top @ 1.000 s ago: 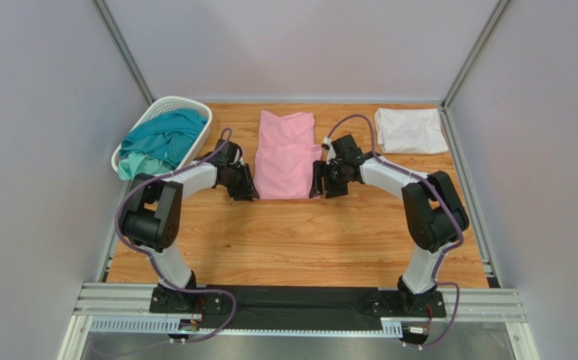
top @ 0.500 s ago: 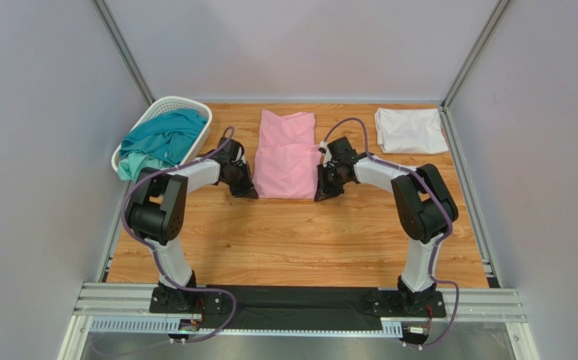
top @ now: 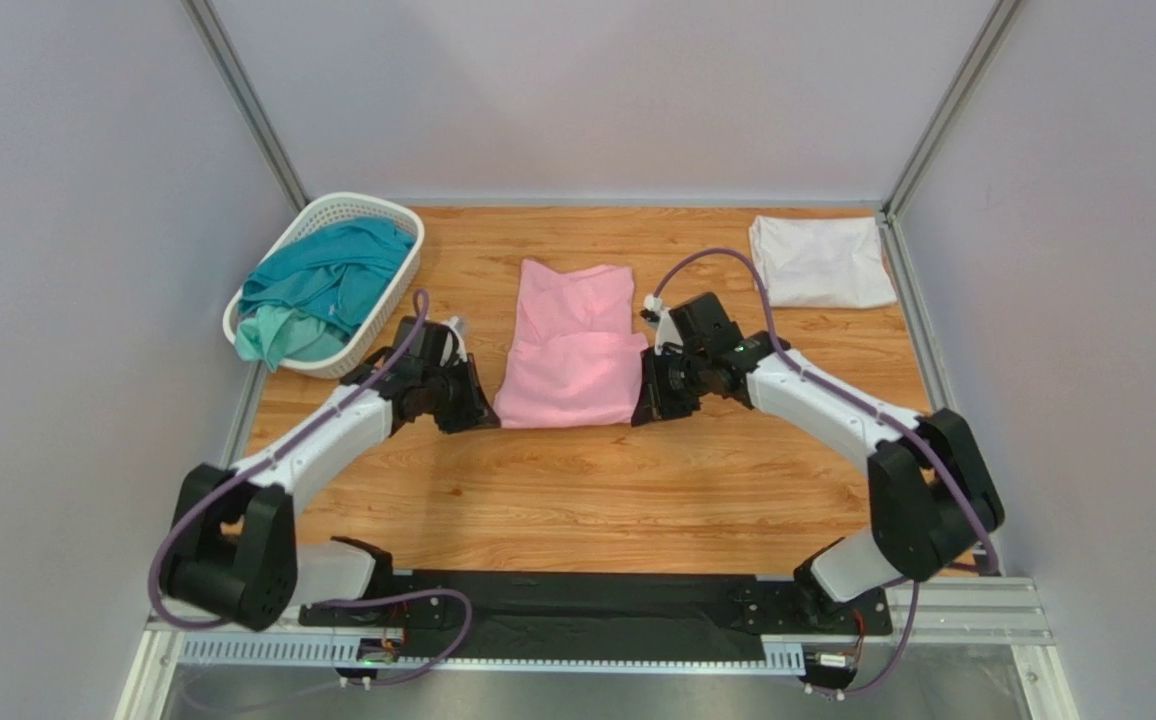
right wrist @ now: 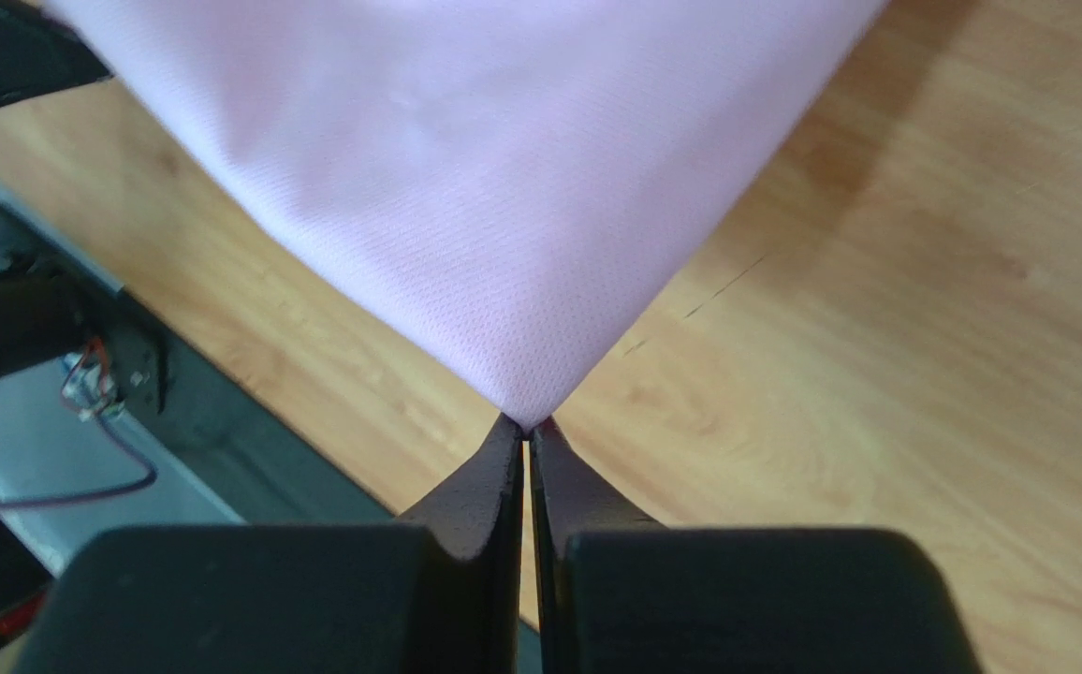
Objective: Fold and stack the t-shirts
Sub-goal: Fold the tshirt
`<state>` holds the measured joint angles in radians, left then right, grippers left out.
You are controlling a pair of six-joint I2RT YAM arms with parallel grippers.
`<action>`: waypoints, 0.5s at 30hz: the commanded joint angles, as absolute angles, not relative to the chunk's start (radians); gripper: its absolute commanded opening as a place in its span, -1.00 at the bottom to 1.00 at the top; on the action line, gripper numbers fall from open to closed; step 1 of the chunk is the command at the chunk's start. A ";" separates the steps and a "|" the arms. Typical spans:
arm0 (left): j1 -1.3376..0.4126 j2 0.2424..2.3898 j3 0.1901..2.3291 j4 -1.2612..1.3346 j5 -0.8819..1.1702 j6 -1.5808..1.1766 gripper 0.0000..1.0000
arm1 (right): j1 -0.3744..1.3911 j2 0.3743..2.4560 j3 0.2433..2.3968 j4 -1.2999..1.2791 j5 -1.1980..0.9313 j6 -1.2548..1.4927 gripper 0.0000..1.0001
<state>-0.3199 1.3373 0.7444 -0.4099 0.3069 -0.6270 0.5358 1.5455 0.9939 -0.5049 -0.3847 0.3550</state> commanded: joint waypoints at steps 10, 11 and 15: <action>-0.345 0.816 0.773 -0.586 0.210 -0.692 -1.00 | 0.568 1.253 1.074 -0.744 -0.673 0.322 -1.00; -0.345 0.813 0.787 -0.587 0.212 -0.689 -1.00 | 0.558 1.250 1.084 -0.742 -0.686 0.327 -1.00; -0.345 0.847 0.845 -0.597 0.146 -0.696 -1.00 | 0.506 1.261 1.094 -0.736 -0.750 0.324 -1.00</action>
